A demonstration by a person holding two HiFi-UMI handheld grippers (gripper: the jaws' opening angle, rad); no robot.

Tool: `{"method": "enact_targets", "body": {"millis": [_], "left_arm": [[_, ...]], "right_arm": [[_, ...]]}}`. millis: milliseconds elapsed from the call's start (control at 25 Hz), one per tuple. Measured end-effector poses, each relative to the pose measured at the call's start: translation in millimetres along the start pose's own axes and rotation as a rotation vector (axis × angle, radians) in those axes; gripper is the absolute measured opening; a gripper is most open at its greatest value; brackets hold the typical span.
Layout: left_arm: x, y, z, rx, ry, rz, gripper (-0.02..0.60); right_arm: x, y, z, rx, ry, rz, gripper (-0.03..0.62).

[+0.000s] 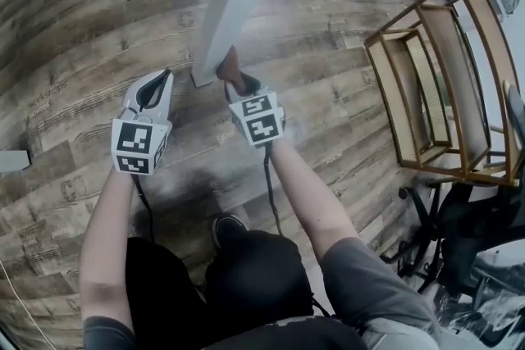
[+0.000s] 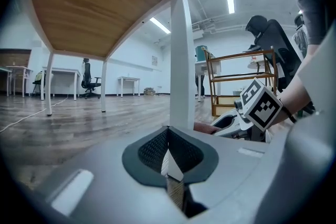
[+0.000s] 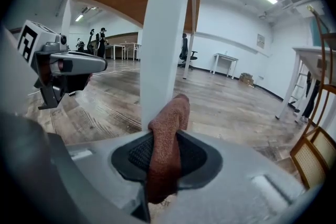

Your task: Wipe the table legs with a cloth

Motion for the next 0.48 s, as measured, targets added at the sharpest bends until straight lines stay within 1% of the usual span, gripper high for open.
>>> {"method": "enact_targets", "body": {"millis": [160,320,400,480], "left_arm": [[-0.3,-4.5,-2.5,-0.009,0.001,0.003,0.020],[2.8,-14.2,-6.1,-0.032,0.009,0.009,0.020],[8.0,-20.0,-5.9,-0.038,0.001,0.015,0.020],[15.1,-30.0,-2.9,-0.045,-0.009,0.008,0.020]], "right_arm": [[-6.4,1.8,1.7,0.017,0.008,0.004,0.084],[-11.5,-3.6,5.9,0.006,0.026,-0.005,0.084],[-15.9,-7.6,13.5,-0.007,0.054,-0.009,0.084],[-25.9,-16.4,27.4,-0.027,0.102,0.003,0.084]]}}
Point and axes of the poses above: the fingertips, and each gripper's own axes: z backward along the fingers, x to its left, y out of its underside, the point moved 8 cm from there along z, backward along the fingers, and after that the axes turned 8 degrees about -y, right-handed, at the moved point
